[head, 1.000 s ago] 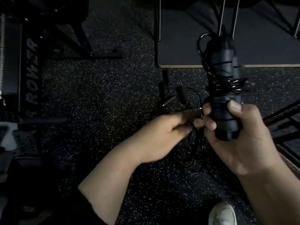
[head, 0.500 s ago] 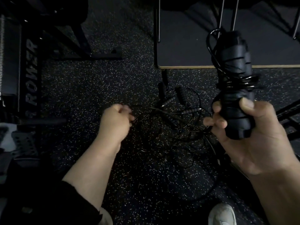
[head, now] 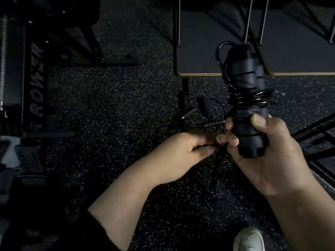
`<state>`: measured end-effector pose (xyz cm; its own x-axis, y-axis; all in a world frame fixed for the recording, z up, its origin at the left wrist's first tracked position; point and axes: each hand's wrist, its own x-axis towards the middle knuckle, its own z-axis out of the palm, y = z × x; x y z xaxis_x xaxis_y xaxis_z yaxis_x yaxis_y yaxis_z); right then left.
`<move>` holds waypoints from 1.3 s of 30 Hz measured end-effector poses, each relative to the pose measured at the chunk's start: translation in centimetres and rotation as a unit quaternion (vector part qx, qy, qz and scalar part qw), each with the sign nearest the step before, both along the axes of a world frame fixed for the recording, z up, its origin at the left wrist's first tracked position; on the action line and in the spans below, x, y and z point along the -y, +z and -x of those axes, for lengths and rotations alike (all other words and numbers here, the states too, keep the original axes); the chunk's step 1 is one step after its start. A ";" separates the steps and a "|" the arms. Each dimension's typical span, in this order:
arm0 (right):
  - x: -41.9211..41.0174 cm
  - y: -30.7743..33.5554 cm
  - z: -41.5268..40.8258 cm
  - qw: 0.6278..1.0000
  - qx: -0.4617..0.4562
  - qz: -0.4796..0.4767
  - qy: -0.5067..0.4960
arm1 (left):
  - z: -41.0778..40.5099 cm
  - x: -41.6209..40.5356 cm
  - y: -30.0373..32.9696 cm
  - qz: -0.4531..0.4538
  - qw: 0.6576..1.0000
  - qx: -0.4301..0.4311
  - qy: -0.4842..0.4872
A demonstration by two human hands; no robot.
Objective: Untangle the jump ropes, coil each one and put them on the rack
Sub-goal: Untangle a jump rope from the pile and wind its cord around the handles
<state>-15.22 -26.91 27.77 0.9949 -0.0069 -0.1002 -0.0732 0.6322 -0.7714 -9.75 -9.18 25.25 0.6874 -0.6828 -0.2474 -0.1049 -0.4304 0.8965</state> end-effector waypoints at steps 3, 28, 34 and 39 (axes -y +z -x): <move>-0.1 0.0 -0.2 1.000 0.004 0.005 -0.012 | -0.2 -0.1 0.3 -0.059 0.992 0.107 0.031; 0.2 0.0 -0.1 1.000 0.012 0.004 -0.012 | -0.6 -1.0 0.1 -0.020 0.999 -0.042 -0.012; 1.2 0.8 0.1 0.999 0.029 -0.020 -0.019 | -3.3 -3.2 -2.2 0.028 0.881 -0.101 0.461; 0.7 1.0 -0.1 0.999 0.034 -0.033 -0.015 | -3.0 -3.4 -2.8 -0.016 0.883 -0.134 0.449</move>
<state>-15.11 -27.62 28.77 0.9989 -0.0319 -0.0339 -0.0030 0.6825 -0.7308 -6.77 -5.74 22.42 0.8622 0.1179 -0.4926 0.5056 -0.2577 0.8234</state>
